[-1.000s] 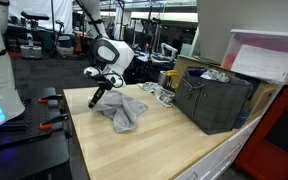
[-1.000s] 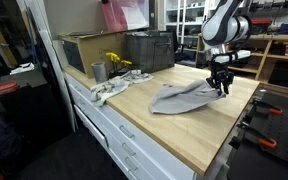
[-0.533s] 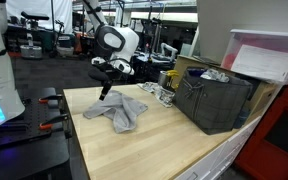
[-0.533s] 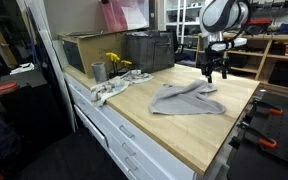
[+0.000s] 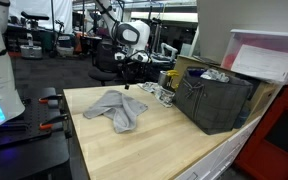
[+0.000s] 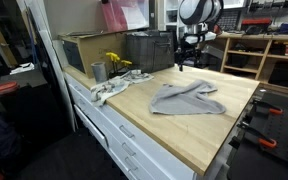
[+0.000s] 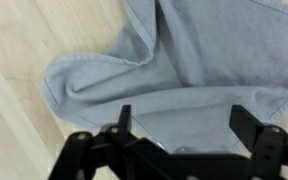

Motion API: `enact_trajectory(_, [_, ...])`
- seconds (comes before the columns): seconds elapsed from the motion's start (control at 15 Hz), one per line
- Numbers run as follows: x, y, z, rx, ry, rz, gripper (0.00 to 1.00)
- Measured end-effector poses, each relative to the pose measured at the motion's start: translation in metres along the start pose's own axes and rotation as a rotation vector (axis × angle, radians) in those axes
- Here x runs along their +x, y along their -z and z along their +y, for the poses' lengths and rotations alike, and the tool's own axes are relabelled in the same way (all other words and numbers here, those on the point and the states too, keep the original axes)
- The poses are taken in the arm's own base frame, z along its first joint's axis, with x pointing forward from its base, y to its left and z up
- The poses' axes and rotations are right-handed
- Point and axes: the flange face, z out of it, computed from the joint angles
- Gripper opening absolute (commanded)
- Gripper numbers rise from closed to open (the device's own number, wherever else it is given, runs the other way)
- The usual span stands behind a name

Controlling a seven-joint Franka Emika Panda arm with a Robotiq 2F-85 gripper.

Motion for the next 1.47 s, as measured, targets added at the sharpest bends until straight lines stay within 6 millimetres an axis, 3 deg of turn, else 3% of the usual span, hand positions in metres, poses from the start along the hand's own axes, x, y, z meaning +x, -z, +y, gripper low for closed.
enact_trajectory(0.27, [0.052,-0.008,-0.038,0.004,0.039,0.045,1.00])
enact_trajectory(0.67, [0.114,-0.034,-0.049,-0.009,0.040,0.056,1.00])
enact_trajectory(1.07, [0.141,-0.069,-0.053,-0.016,0.023,-0.003,1.00])
enact_trajectory(1.4, [0.149,-0.093,-0.053,-0.012,0.004,-0.069,1.00])
enact_trajectory(1.47, [0.149,-0.099,-0.052,-0.007,-0.006,-0.086,0.80])
